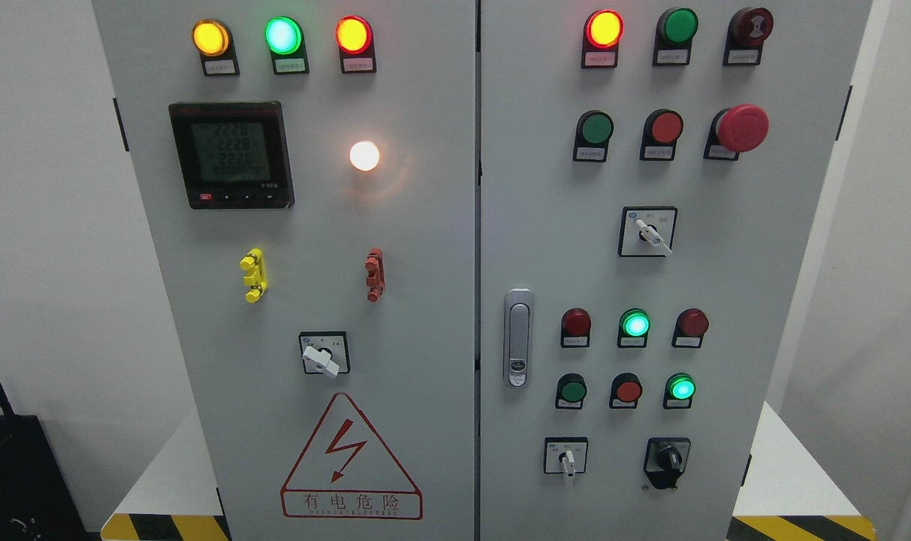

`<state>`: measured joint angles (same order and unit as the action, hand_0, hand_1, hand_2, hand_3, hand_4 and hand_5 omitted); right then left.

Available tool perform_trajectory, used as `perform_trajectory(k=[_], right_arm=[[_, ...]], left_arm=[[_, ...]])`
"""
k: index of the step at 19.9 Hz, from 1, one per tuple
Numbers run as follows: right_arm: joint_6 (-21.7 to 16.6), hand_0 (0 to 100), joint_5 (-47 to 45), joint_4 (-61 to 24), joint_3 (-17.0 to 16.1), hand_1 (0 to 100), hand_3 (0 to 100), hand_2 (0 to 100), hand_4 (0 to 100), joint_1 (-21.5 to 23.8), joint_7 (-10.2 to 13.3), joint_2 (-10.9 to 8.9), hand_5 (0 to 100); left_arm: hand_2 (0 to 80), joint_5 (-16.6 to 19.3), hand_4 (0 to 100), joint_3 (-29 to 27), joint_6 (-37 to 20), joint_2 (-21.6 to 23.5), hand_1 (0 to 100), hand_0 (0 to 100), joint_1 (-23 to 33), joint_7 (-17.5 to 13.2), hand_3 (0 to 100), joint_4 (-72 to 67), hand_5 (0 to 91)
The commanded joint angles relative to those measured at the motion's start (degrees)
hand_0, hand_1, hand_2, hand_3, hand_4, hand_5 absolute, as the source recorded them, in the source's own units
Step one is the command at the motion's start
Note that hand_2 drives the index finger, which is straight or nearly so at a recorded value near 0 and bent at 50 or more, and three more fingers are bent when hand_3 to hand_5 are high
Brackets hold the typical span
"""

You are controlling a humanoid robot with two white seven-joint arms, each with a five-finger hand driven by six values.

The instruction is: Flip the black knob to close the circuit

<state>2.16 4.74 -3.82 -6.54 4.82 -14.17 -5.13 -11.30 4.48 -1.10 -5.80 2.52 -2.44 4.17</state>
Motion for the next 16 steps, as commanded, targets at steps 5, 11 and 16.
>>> perform_trajectory(k=[5,11,16], right_arm=[[-0.1,0,0.0,-0.2,-0.1,5,0,0,0,0.0,-0.1,-0.58,0],[-0.5,0,-0.3,-11.5,0.1,5,0,0,0,0.7,-4.9,0.29,0],[-7.7,0,-3.0,-46.2,6.1,6,8,0,5,9.8,-5.4,2.24,0]], left_arm=[[0.0,0.0,0,0.0,0.0,0.0,56,12,-0.1,0.0,0,0.1,0.0],[0.0,0.0,0,0.0,0.0,0.0,56,12,0.0,0.0,0,0.1,0.0],[0.0,0.0,0,0.0,0.0,0.0,56,12,-0.1,0.0,0,0.0,0.0]])
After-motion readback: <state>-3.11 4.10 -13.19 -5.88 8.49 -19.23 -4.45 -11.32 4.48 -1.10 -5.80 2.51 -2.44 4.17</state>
